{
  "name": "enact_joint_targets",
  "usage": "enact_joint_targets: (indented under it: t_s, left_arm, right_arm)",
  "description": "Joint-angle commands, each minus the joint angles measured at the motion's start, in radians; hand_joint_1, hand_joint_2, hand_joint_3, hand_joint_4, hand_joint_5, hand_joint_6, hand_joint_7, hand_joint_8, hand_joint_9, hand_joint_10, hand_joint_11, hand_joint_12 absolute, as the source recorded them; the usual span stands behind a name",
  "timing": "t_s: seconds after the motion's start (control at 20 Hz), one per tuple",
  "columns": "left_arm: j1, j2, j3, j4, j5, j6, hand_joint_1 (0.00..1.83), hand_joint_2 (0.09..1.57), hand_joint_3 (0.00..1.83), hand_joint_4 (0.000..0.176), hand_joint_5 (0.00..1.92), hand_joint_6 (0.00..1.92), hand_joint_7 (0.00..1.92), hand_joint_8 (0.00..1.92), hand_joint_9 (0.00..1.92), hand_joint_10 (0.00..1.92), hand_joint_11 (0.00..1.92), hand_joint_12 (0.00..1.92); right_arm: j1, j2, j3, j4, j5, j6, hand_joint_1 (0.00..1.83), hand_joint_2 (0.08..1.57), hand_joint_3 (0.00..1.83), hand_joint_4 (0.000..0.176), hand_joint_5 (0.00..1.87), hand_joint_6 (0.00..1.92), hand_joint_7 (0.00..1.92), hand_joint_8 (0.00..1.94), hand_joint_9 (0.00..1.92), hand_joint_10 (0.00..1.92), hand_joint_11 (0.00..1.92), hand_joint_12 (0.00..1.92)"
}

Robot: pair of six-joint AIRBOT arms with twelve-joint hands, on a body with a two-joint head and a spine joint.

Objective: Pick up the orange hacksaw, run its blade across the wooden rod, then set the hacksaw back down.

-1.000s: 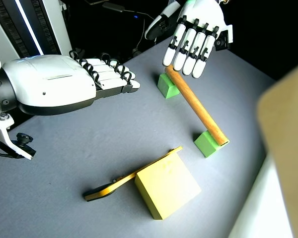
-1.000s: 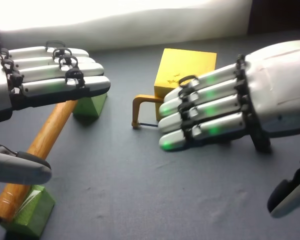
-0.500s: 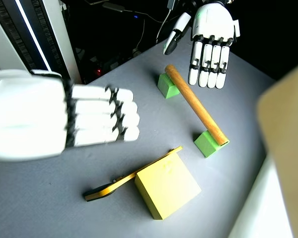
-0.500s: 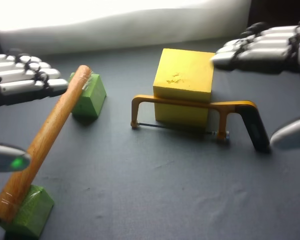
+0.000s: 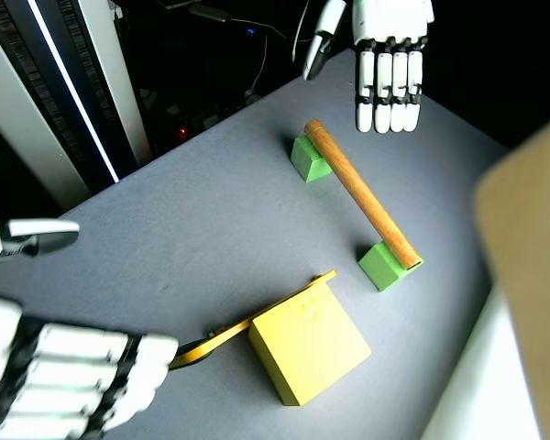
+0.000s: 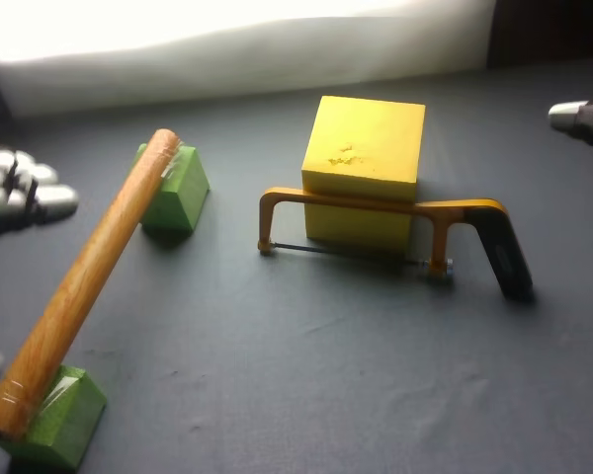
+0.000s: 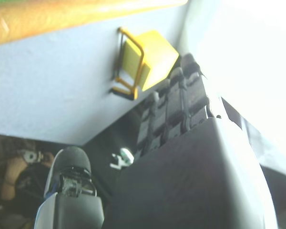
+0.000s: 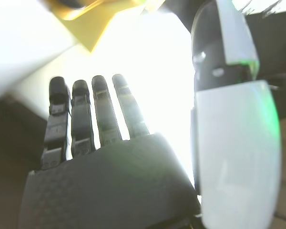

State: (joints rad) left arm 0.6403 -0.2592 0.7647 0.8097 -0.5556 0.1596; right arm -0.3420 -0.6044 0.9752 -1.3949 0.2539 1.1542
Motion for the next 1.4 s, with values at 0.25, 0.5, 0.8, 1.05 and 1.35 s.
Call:
enact_joint_targets:
  t_s: [0.25, 0.5, 0.8, 1.05, 1.35]
  left_arm:
    - [0.005, 0.07, -0.069, -0.038, -0.057, -0.019, 0.13, 1.2, 0.0, 0.0, 0.05, 0.0, 0.03, 0.0, 0.04, 0.0, 0.0, 0.22]
    - [0.035, 0.094, -0.111, 0.006, -0.021, -0.026, 0.13, 1.2, 0.0, 0.0, 0.05, 0.0, 0.03, 0.0, 0.04, 0.0, 0.0, 0.25]
    - [0.069, 0.093, -0.154, 0.007, 0.089, -0.034, 0.06, 1.19, 0.0, 0.0, 0.04, 0.0, 0.02, 0.0, 0.01, 0.0, 0.0, 0.21]
    - [0.085, 0.058, -0.175, 0.015, 0.182, -0.034, 0.0, 1.17, 0.0, 0.0, 0.0, 0.0, 0.0, 0.0, 0.0, 0.0, 0.0, 0.09]
    - [0.087, 0.005, -0.158, 0.064, 0.218, -0.034, 0.0, 1.18, 0.0, 0.0, 0.01, 0.0, 0.0, 0.0, 0.0, 0.0, 0.04, 0.03]
  right_arm:
    - [-0.061, 0.018, -0.032, 0.038, -0.122, 0.265, 0.86, 1.06, 0.0, 0.0, 0.08, 0.01, 0.04, 0.01, 0.05, 0.01, 0.0, 0.41]
    - [-0.112, 0.016, -0.017, 0.038, -0.126, 0.404, 1.0, 1.04, 0.0, 0.0, 0.05, 0.0, 0.02, 0.0, 0.05, 0.0, 0.0, 0.44]
    - [-0.161, -0.071, 0.149, 0.039, 0.086, 0.283, 1.07, 1.05, 0.0, 0.0, 0.03, 0.0, 0.01, 0.0, 0.05, 0.0, 0.0, 0.54]
    - [-0.305, -0.127, 0.234, 0.662, 0.255, -0.291, 1.01, 1.06, 0.0, 0.0, 0.0, 0.0, 0.0, 0.0, 0.02, 0.0, 0.0, 0.42]
    - [-0.4, -0.196, 0.238, 0.985, 0.378, -0.519, 1.0, 1.07, 0.0, 0.0, 0.01, 0.0, 0.0, 0.0, 0.03, 0.0, 0.0, 0.45]
